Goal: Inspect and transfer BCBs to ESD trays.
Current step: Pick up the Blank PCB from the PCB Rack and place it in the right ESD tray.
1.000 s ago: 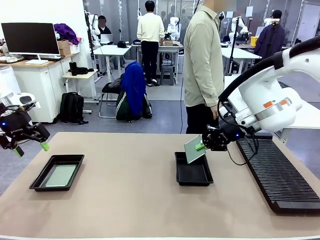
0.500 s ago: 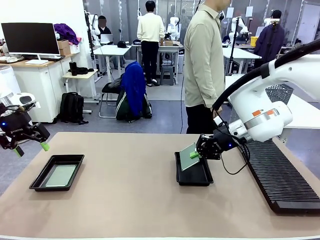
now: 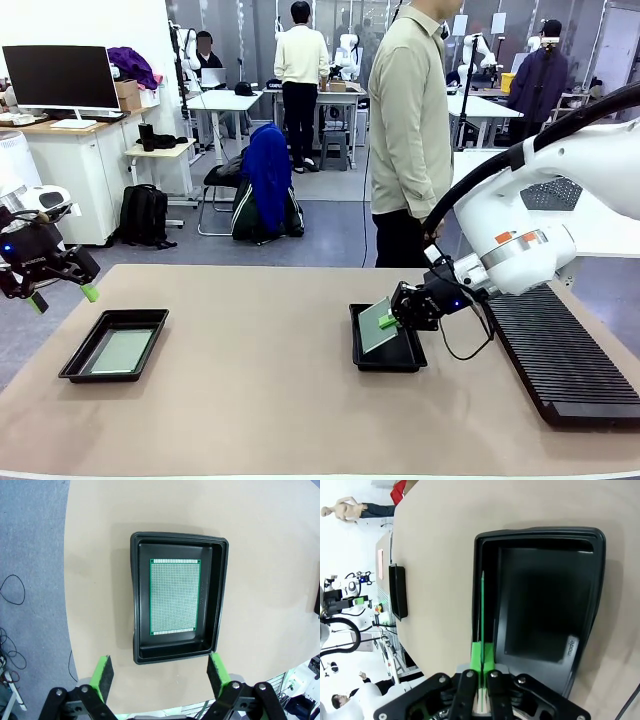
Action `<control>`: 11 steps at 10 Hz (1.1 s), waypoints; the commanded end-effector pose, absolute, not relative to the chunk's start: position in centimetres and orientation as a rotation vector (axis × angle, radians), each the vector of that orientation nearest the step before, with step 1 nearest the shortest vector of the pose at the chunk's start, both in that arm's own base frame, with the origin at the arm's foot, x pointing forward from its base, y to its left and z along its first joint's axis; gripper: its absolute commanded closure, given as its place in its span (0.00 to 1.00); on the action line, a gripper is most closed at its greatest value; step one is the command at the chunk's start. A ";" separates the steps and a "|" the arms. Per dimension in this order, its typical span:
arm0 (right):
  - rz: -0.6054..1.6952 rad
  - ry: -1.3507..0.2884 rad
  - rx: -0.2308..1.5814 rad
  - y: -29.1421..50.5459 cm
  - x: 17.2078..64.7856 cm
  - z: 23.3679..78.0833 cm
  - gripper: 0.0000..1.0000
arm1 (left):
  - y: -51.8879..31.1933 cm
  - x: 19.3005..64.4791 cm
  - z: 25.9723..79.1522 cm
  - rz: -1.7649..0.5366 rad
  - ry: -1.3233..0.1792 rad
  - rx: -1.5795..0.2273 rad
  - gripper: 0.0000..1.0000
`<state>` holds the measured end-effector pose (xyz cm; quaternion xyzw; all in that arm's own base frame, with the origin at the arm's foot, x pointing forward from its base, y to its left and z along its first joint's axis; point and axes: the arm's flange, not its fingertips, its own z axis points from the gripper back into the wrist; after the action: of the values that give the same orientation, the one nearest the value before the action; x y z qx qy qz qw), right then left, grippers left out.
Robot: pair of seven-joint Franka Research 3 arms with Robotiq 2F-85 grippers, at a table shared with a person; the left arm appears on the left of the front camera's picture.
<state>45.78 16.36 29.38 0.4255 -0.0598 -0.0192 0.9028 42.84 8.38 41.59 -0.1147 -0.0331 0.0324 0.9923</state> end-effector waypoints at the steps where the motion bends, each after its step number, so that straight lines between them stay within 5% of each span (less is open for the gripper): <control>1: -0.044 -0.167 0.898 16.6 46.2 28.4 0.98 | 8.5 43.0 41.5 0.051 -0.080 -0.236 0.00; 11: -0.055 -0.108 0.870 16.2 46.0 28.0 0.98 | 8.5 43.0 41.5 0.051 -0.080 -0.236 0.00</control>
<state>46.03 16.12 27.90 0.4200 -0.0520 -0.0270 0.9057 42.84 8.38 41.59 -0.1147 -0.0331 0.0324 0.9923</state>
